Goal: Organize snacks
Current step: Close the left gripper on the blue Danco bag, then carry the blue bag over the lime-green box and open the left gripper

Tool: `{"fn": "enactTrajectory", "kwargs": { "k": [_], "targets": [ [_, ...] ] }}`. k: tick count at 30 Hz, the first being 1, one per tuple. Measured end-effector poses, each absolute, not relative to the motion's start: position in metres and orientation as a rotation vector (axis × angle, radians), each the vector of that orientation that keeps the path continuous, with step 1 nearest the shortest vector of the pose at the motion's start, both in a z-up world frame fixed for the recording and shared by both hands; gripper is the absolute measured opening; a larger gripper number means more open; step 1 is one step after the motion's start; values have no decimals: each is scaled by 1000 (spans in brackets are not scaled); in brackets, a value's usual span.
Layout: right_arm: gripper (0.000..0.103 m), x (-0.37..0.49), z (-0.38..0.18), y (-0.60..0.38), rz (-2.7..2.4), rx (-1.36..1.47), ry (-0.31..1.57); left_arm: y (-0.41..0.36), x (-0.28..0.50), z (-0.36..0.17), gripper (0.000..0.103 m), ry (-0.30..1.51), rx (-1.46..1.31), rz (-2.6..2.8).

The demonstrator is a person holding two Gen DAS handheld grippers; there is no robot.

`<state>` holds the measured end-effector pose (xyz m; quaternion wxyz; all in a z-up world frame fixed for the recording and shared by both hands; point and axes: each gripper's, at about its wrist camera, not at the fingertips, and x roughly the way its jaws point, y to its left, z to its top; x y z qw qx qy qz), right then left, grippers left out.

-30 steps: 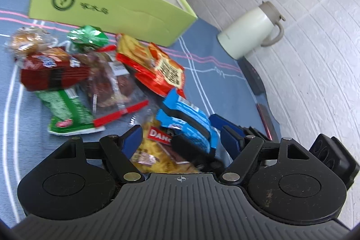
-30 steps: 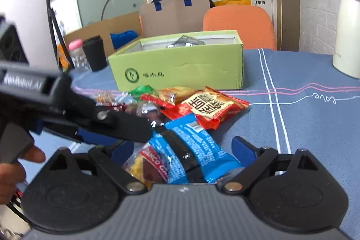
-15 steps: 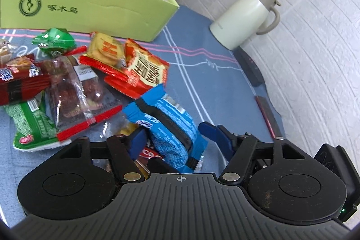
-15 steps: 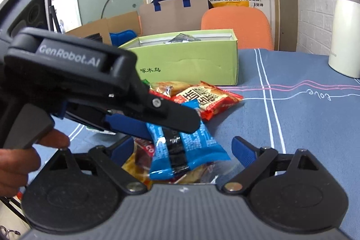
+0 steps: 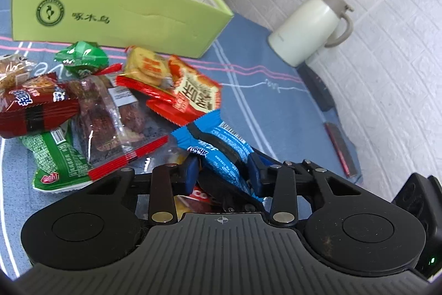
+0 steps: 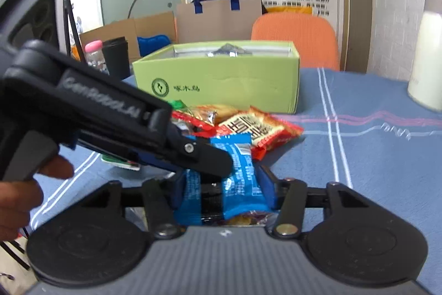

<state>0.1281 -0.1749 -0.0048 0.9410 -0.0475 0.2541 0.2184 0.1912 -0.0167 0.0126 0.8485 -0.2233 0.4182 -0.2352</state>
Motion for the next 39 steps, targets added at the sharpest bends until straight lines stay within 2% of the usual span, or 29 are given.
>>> {"fn": "enactTrajectory", "kwargs": {
  "k": [12,21,25,29,30,31,32,33,36,39],
  "targets": [
    [55,142,24,-162,469,-104,487,-2,197,38,17,826,-491,-516],
    [55,270,75,-154,505,-124,402,0,306,99,16,690,-413,-472],
    [55,324,76,-147,497,-139,411,3,362,100,15,699,-393,-443],
    [60,362,62,-143,479,-148,450,4,403,86,15,714,-359,-389],
    [61,365,60,-145,466,-147,453,5,408,84,20,717,-351,-372],
    [62,364,60,-149,459,-138,445,9,410,84,31,715,-349,-363],
    [64,360,61,-156,457,-119,431,13,407,84,36,700,-356,-361],
    [71,353,64,-163,456,-99,415,18,403,86,41,683,-360,-358],
    [89,324,64,-178,433,-93,378,30,380,94,48,630,-363,-345],
    [94,290,57,-189,434,-81,399,37,346,95,52,618,-363,-359]
  ]
}}
